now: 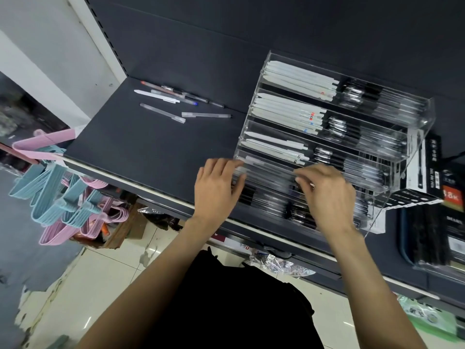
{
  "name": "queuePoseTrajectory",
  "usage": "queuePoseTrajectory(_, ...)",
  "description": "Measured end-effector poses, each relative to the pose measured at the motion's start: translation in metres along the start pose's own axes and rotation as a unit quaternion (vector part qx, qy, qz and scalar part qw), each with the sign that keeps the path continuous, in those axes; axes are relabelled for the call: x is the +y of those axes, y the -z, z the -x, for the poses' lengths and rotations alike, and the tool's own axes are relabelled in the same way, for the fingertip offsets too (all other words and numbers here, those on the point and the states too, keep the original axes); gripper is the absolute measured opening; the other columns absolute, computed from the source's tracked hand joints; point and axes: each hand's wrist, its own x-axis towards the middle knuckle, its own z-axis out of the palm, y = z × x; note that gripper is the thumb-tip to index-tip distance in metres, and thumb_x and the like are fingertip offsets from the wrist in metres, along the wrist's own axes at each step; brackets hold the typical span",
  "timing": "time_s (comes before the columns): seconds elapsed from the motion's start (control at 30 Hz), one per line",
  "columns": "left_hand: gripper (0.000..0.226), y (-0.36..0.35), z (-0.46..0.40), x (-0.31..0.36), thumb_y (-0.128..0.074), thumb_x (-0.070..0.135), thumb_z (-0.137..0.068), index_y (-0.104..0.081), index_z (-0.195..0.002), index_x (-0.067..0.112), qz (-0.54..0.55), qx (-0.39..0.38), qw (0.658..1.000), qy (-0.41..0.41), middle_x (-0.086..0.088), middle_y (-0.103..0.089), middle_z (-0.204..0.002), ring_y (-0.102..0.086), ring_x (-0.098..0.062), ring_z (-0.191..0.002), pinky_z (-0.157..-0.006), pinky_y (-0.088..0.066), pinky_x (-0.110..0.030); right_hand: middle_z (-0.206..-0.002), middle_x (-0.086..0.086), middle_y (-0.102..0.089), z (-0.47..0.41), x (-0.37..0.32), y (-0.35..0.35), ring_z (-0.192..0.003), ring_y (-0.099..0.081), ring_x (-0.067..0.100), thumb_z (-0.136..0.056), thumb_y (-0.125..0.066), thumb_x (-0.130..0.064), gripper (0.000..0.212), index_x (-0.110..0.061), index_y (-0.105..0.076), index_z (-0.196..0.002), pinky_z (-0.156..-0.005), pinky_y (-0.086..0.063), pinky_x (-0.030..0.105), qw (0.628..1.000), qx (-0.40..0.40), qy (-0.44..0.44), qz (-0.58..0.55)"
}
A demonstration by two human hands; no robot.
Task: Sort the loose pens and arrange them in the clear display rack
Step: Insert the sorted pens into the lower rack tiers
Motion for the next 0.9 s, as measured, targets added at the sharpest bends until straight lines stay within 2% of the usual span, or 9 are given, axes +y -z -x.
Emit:
queuePoseTrajectory(0.17,0.028,-0.010,-0.004,-0.020,-0.067,0.019,-0.083,-0.064,-0.111,0.014,-0.046,-0.008,0.999,-0.010,-0.007,-0.060,-0.115,-0.052,-0.027,-0.107,-0.083,-0.048,-0.039,-0.075,0.002,-0.069,-0.006,0.000,-0.023,-0.067,-0.065,0.023,-0.074,-0.078,-0.006,0.012,-0.014,-0.076,-0.082,-0.046,-0.054,0.031,0.994,-0.049,0.056,0.084)
queuePoseTrajectory(0.4,0.026,-0.013,-0.010,-0.021,-0.058,0.022,-0.087,-0.066,-0.113,0.023,-0.078,-0.086,0.992,-0.054,-0.010,-0.050,-0.137,-0.042,-0.031,-0.129,-0.098,-0.042,-0.045,-0.062,-0.004,-0.061,-0.014,-0.011,-0.043,-0.054,-0.060,0.015,-0.058,-0.086,-0.007,0.029,-0.019,-0.068,-0.077,-0.039,-0.036,0.020,0.969,-0.133,0.080,0.195)
queuePoseTrajectory(0.47,0.025,-0.014,-0.013,-0.019,-0.051,0.027,-0.091,-0.066,-0.111,0.025,-0.090,-0.110,0.988,-0.060,-0.010,-0.048,-0.140,-0.042,-0.031,-0.131,-0.099,-0.041,-0.046,-0.070,-0.005,-0.063,-0.016,-0.010,-0.044,-0.058,-0.063,0.014,-0.069,-0.080,-0.007,0.022,-0.020,-0.068,-0.083,-0.041,-0.036,0.022,0.962,-0.153,0.079,0.210)
queuePoseTrajectory(0.53,0.029,-0.015,-0.014,-0.018,-0.045,0.030,-0.092,-0.066,-0.110,0.026,-0.098,-0.123,0.986,-0.062,-0.010,-0.049,-0.139,-0.043,-0.031,-0.130,-0.098,-0.042,-0.046,-0.083,-0.003,-0.066,-0.019,-0.009,-0.043,-0.071,-0.066,0.017,-0.081,-0.068,-0.003,0.019,-0.018,-0.069,-0.092,-0.047,-0.042,0.025,0.960,-0.179,0.073,0.205)
queuePoseTrajectory(0.6,0.033,-0.014,-0.012,-0.017,-0.040,0.032,-0.093,-0.066,-0.112,0.026,-0.106,-0.130,0.984,-0.063,-0.011,-0.050,-0.138,-0.044,-0.032,-0.129,-0.098,-0.043,-0.046,-0.094,0.000,-0.066,-0.021,-0.008,-0.043,-0.081,-0.066,0.020,-0.084,-0.060,0.002,0.025,-0.017,-0.069,-0.098,-0.055,-0.048,0.028,0.957,-0.204,0.073,0.191)
queuePoseTrajectory(0.67,0.031,-0.014,-0.011,-0.018,-0.044,0.031,-0.093,-0.065,-0.114,0.026,-0.102,-0.127,0.985,-0.063,-0.011,-0.050,-0.138,-0.044,-0.032,-0.129,-0.098,-0.044,-0.047,-0.095,0.000,-0.065,-0.022,-0.008,-0.042,-0.083,-0.065,0.020,-0.082,-0.061,0.004,0.026,-0.016,-0.069,-0.097,-0.056,-0.050,0.028,0.957,-0.216,0.071,0.183)
queuePoseTrajectory(0.73,0.029,-0.012,-0.010,-0.018,-0.051,0.028,-0.090,-0.066,-0.115,0.023,-0.077,-0.112,0.989,-0.065,-0.012,-0.052,-0.137,-0.046,-0.033,-0.129,-0.098,-0.044,-0.047,-0.090,-0.001,-0.066,-0.020,-0.008,-0.039,-0.077,-0.066,0.019,-0.080,-0.067,0.000,0.022,-0.017,-0.071,-0.094,-0.052,-0.052,0.028,0.966,-0.190,0.072,0.162)
queuePoseTrajectory(0.8,0.026,-0.003,-0.012,-0.020,-0.055,0.025,-0.090,-0.068,-0.112,0.020,-0.030,-0.069,0.995,-0.063,-0.009,-0.058,-0.129,-0.050,-0.029,-0.124,-0.096,-0.044,-0.043,-0.085,0.000,-0.069,-0.018,-0.014,-0.031,-0.069,-0.067,0.018,-0.082,-0.069,-0.004,0.018,-0.015,-0.072,-0.096,-0.048,-0.054,0.028,0.987,-0.117,0.080,0.072)
queuePoseTrajectory(0.9,0.020,0.027,-0.015,-0.035,-0.053,0.019,-0.092,-0.071,-0.098,0.014,0.035,0.053,0.997,-0.041,-0.002,-0.068,-0.102,-0.059,-0.020,-0.099,-0.085,-0.044,-0.032,-0.090,-0.001,-0.072,-0.020,-0.050,-0.017,-0.064,-0.061,0.005,-0.090,-0.063,-0.012,0.018,-0.015,-0.070,-0.105,-0.052,-0.054,0.024,0.989,-0.026,0.118,-0.083)
